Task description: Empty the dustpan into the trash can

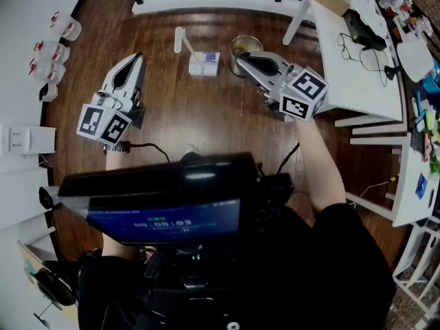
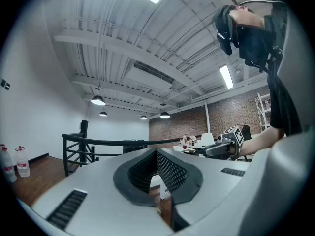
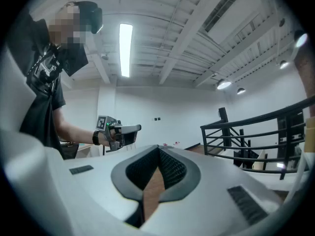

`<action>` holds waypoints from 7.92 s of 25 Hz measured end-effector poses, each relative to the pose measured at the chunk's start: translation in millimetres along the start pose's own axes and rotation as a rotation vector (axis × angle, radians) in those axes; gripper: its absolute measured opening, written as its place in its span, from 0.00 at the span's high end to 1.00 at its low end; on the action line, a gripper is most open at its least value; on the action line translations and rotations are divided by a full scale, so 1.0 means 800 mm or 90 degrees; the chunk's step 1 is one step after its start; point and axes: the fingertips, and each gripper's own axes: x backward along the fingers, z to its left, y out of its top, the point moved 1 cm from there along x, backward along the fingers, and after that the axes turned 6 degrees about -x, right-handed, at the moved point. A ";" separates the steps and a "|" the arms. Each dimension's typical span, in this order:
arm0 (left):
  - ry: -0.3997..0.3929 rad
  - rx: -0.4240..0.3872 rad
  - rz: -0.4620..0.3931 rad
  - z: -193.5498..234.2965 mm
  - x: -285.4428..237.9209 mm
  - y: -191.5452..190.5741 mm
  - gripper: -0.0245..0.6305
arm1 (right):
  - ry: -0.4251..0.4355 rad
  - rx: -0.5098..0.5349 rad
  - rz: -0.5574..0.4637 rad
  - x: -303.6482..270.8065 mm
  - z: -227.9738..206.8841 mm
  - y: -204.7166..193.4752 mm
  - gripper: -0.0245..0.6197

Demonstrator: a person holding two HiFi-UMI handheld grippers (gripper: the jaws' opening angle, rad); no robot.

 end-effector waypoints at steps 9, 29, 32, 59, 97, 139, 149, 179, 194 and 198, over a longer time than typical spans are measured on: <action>0.006 -0.003 -0.015 0.069 -0.017 -0.007 0.96 | 0.001 -0.006 0.021 -0.058 -0.029 0.003 0.96; -0.098 0.048 -0.039 0.318 -0.122 -0.058 0.96 | -0.103 -0.024 0.050 -0.264 -0.166 0.062 0.96; -0.118 0.063 -0.063 0.317 -0.132 -0.061 0.96 | -0.107 -0.033 0.058 -0.268 -0.174 0.056 0.96; -0.041 0.066 -0.026 0.280 -0.165 -0.082 0.96 | 0.048 -0.107 0.197 -0.299 -0.231 -0.069 0.96; -0.014 0.090 0.048 0.344 -0.222 -0.131 0.94 | 0.158 -0.617 0.291 -0.414 -0.288 -0.288 0.48; -0.001 0.182 0.088 0.355 -0.202 -0.179 0.91 | 0.262 -0.635 0.279 -0.468 -0.290 -0.276 0.94; -0.011 0.229 0.078 0.347 -0.197 -0.186 0.91 | 0.288 -0.601 0.301 -0.449 -0.266 -0.253 0.93; -0.082 0.638 0.122 0.233 -0.294 -0.340 0.69 | 0.284 -0.418 0.207 -0.273 -0.195 0.024 0.91; -0.082 1.157 0.079 0.132 -0.400 -0.426 0.43 | 0.251 -0.333 0.183 -0.186 -0.161 0.099 0.90; -0.125 1.239 0.117 0.081 -0.439 -0.428 0.44 | 0.245 -0.307 0.177 -0.149 -0.147 0.109 0.90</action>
